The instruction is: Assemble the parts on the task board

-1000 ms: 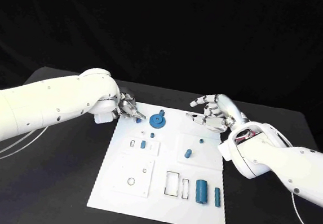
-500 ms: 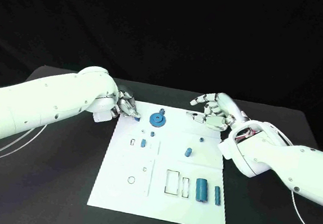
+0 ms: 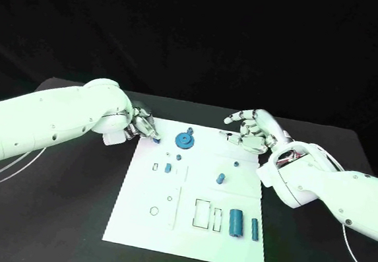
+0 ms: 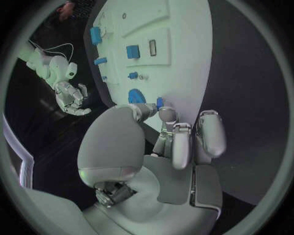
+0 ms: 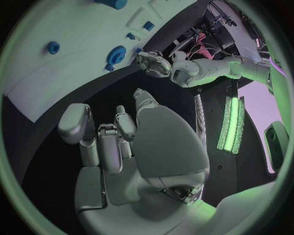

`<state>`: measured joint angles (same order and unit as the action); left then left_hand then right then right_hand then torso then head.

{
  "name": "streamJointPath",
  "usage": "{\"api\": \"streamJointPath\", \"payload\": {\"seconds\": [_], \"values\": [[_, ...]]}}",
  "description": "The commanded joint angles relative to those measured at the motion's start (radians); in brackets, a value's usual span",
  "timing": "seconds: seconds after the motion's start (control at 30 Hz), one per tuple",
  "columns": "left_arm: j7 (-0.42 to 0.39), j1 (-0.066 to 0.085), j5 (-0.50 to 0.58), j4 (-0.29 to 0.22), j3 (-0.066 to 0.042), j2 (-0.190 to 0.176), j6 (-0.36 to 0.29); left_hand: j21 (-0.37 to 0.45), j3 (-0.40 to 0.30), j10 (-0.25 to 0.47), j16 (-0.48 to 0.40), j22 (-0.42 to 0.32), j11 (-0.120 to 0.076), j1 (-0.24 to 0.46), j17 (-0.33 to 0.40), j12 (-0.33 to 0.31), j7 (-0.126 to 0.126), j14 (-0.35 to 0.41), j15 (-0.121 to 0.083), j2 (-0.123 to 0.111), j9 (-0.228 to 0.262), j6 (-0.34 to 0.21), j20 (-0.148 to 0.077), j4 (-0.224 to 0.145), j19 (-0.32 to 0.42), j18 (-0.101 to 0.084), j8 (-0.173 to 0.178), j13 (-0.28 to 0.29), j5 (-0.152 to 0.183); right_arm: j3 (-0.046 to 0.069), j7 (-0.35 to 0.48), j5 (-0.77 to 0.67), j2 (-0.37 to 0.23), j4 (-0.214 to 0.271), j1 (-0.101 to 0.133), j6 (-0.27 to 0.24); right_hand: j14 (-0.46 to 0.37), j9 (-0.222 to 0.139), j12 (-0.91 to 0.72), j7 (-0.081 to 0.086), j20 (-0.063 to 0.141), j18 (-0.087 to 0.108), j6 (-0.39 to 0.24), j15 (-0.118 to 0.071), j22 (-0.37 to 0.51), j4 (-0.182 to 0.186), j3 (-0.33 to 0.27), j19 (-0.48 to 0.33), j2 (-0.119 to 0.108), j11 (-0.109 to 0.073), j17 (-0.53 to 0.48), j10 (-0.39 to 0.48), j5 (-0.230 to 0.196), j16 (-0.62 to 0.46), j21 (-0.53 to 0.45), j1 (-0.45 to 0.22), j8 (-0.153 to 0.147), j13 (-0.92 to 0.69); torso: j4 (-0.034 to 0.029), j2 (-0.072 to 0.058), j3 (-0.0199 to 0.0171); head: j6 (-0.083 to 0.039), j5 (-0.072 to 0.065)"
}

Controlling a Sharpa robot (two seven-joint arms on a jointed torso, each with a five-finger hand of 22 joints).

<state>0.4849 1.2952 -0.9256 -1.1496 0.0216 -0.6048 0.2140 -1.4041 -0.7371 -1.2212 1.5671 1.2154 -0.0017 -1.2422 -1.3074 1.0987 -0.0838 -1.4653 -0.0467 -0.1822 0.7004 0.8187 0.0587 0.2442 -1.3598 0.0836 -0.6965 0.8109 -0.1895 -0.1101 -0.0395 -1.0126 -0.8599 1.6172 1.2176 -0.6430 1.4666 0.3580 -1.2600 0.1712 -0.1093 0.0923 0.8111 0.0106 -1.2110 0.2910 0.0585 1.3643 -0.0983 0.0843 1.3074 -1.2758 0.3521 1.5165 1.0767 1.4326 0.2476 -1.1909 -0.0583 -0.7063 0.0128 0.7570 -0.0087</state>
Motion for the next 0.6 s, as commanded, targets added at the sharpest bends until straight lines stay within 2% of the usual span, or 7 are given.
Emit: {"api": "streamJointPath", "payload": {"seconds": [0.03, 0.2, 0.3, 0.47, 0.6], "values": [[0.002, 0.000, 0.047, -0.050, -0.001, -0.028, -0.020, -0.012, -0.155, -0.021, 0.004, 0.015, -0.003, 0.030, -0.263, 0.013, 0.014, -0.105, -0.013, -0.013, 0.114, 0.013, -0.006, -0.145, -0.013, -0.010, -0.039, 0.010, -0.053, 0.000, 0.009, -0.001, -0.002, 0.000, 0.000, 0.008, 0.074, -0.001, -0.002, -0.001, 0.002, 0.011, -0.003, -0.004, 0.000, 0.000, 0.007, -0.002, -0.002, -0.001, 0.140, 0.002, 0.004, -0.003, -0.006, -0.010, 0.006, -0.001, -0.0036, 0.003, -0.0009, 0.002, 0.000], [0.003, 0.001, 0.053, -0.135, -0.001, -0.077, -0.036, -0.021, -0.175, -0.038, 0.004, 0.033, -0.010, 0.061, -0.263, 0.020, 0.020, -0.105, -0.019, -0.027, 0.123, 0.024, -0.011, -0.167, -0.025, -0.014, -0.055, 0.018, -0.100, 0.000, 0.009, 0.000, -0.005, -0.001, 0.000, 0.009, 0.074, -0.001, -0.002, -0.001, 0.002, 0.011, -0.003, -0.004, 0.000, 0.000, 0.007, -0.002, -0.002, -0.001, 0.140, 0.002, 0.004, -0.003, -0.006, -0.010, 0.006, -0.001, -0.0071, 0.007, -0.0019, 0.003, -0.003], [0.001, 0.001, 0.035, -0.196, -0.001, -0.107, -0.038, -0.022, -0.182, -0.043, 0.004, 0.035, -0.012, 0.066, -0.263, 0.021, 0.022, -0.105, -0.020, -0.031, 0.125, 0.027, -0.013, -0.175, -0.026, -0.014, -0.058, 0.020, -0.105, 0.000, 0.009, 0.001, -0.006, -0.003, -0.001, 0.010, 0.074, -0.001, -0.002, -0.001, 0.002, 0.011, -0.003, -0.004, 0.000, 0.000, 0.007, -0.002, -0.002, -0.001, 0.140, 0.002, 0.004, -0.003, -0.006, -0.010, 0.006, -0.001, -0.0090, 0.009, -0.0017, 0.004, -0.008], [0.000, 0.001, -0.003, -0.258, -0.001, -0.131, -0.035, -0.023, -0.183, -0.044, 0.004, 0.035, -0.012, 0.067, -0.263, 0.021, 0.023, -0.105, -0.020, -0.033, 0.125, 0.028, -0.013, -0.177, -0.026, -0.014, -0.058, 0.020, -0.106, 0.000, 0.009, 0.002, -0.006, -0.005, -0.002, 0.011, 0.074, -0.001, -0.002, -0.001, 0.002, 0.011, -0.003, -0.004, 0.000, 0.000, 0.007, -0.002, -0.002, -0.001, 0.140, 0.002, 0.004, -0.003, -0.006, -0.010, 0.006, -0.001, -0.0100, 0.011, -0.0024, 0.009, -0.006], [0.004, 0.000, -0.029, -0.288, 0.001, -0.140, -0.030, -0.023, -0.188, -0.046, 0.004, 0.037, -0.013, 0.068, -0.263, 0.021, 0.023, -0.105, -0.021, -0.033, 0.126, 0.030, -0.014, -0.181, -0.027, -0.015, -0.060, 0.020, -0.107, 0.000, 0.009, 0.002, -0.006, -0.006, -0.003, 0.012, 0.074, -0.002, -0.002, -0.002, 0.002, 0.011, -0.003, -0.005, -0.001, -0.003, 0.010, -0.001, -0.006, -0.002, 0.139, 0.003, 0.004, -0.004, -0.006, -0.007, 0.008, 0.000, -0.0108, 0.010, -0.0010, 0.010, -0.003]]}}
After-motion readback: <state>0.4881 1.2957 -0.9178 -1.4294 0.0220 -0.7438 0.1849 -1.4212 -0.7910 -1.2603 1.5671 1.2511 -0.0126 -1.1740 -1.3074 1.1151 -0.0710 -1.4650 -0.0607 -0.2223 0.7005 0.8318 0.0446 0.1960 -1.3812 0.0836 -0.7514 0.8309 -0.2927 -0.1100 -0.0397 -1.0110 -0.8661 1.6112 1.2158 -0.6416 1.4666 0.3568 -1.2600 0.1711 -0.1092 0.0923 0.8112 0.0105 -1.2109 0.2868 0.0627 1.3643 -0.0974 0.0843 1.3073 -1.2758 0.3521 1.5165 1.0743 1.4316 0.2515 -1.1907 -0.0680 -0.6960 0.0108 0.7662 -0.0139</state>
